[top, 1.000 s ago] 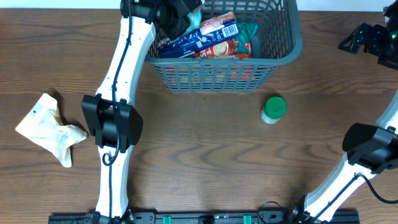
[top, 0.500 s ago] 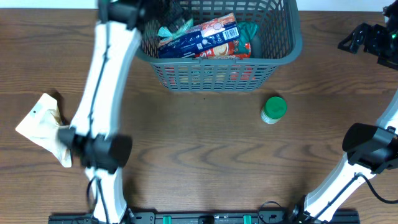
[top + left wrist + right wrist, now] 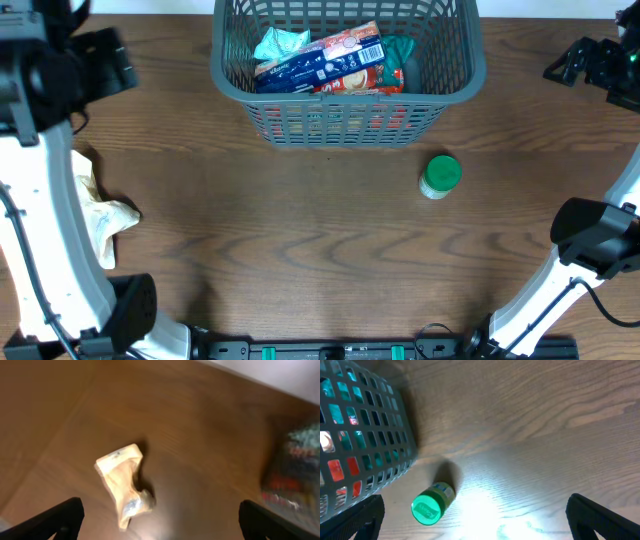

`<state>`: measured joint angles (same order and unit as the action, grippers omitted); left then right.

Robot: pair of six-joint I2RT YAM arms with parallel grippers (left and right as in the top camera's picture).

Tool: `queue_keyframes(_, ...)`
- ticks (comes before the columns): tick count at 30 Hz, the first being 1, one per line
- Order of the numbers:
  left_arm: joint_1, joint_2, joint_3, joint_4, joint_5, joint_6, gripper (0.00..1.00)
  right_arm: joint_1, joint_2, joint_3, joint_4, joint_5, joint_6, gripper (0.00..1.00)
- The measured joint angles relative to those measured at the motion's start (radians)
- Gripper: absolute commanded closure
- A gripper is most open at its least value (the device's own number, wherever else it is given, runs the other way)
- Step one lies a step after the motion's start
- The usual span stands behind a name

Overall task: Pack container
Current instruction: 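Lower the left gripper onto the crumpled cream paper bag and grasp it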

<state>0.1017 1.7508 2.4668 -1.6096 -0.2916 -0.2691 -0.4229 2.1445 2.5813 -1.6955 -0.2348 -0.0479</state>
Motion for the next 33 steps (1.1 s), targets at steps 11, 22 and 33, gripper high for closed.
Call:
queue_keyframes(11,0.186,-0.037,-0.129,-0.001,-0.03,-0.128,0.02,0.0,0.0,0.0,0.0,0.0,0.0,0.01)
queue_keyframes(22,0.278,-0.367,-0.76,0.205,-0.029,-0.13,0.02,0.0,0.0,0.0,0.001,-0.001,0.0,0.01)
queue_keyframes(33,0.372,-0.489,-1.401,0.695,0.114,-0.074,0.01,0.0,0.0,0.0,0.0,0.0,0.0,0.01)
